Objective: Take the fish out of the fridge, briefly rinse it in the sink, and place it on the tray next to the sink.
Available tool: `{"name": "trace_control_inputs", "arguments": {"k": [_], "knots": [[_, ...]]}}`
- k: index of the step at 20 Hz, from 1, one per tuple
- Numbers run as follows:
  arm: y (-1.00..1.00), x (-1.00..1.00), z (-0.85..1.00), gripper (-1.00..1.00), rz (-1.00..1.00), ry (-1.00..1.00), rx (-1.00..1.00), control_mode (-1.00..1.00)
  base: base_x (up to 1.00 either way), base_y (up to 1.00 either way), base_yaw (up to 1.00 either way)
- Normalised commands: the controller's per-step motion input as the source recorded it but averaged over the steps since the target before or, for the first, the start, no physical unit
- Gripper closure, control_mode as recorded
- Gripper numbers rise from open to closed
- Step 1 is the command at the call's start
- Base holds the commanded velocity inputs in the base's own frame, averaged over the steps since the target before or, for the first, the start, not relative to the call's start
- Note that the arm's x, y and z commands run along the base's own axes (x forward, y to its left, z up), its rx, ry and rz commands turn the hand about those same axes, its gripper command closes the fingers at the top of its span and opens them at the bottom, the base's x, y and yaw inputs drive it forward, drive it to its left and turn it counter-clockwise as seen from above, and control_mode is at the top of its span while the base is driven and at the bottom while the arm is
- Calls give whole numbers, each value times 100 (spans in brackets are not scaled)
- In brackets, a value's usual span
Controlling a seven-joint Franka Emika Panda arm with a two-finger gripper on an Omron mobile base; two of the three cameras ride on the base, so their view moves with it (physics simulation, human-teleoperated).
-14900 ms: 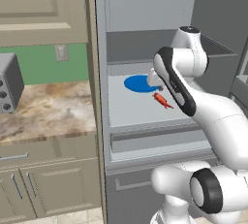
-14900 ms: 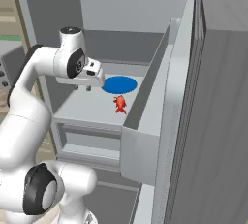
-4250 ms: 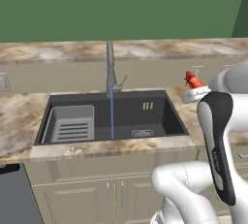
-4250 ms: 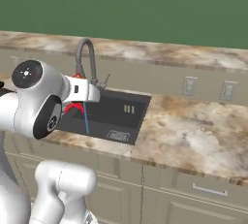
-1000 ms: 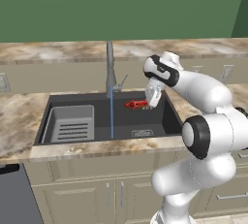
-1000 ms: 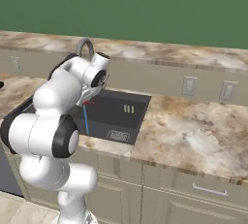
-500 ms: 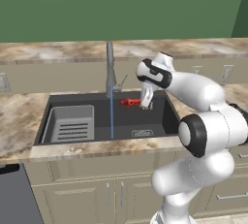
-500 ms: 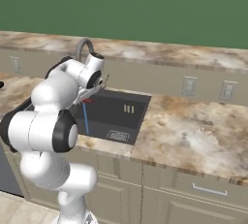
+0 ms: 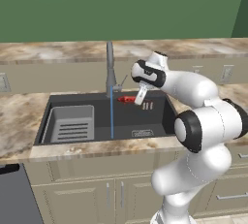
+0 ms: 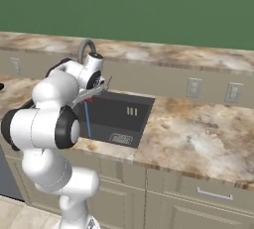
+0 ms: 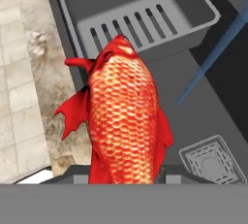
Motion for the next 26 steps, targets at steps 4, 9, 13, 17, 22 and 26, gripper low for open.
{"name": "trace_control_inputs", "arguments": {"k": [4, 9, 13, 17, 22, 26], "knots": [[0, 13, -3, 100, -11, -1, -2, -100, 0, 0, 0], [1, 15, -2, 100, -11, -3, -3, -100, 0, 0, 0], [5, 1, 0, 100, -3, 0, 0, -100, 0, 0, 0], [1, 5, -7, 100, -4, -1, -3, -100, 0, 0, 0], [5, 2, -24, 100, -4, 0, -3, -100, 0, 0, 0], [0, 0, -21, 100, 0, -1, 0, -100, 0, 0, 0]]}}
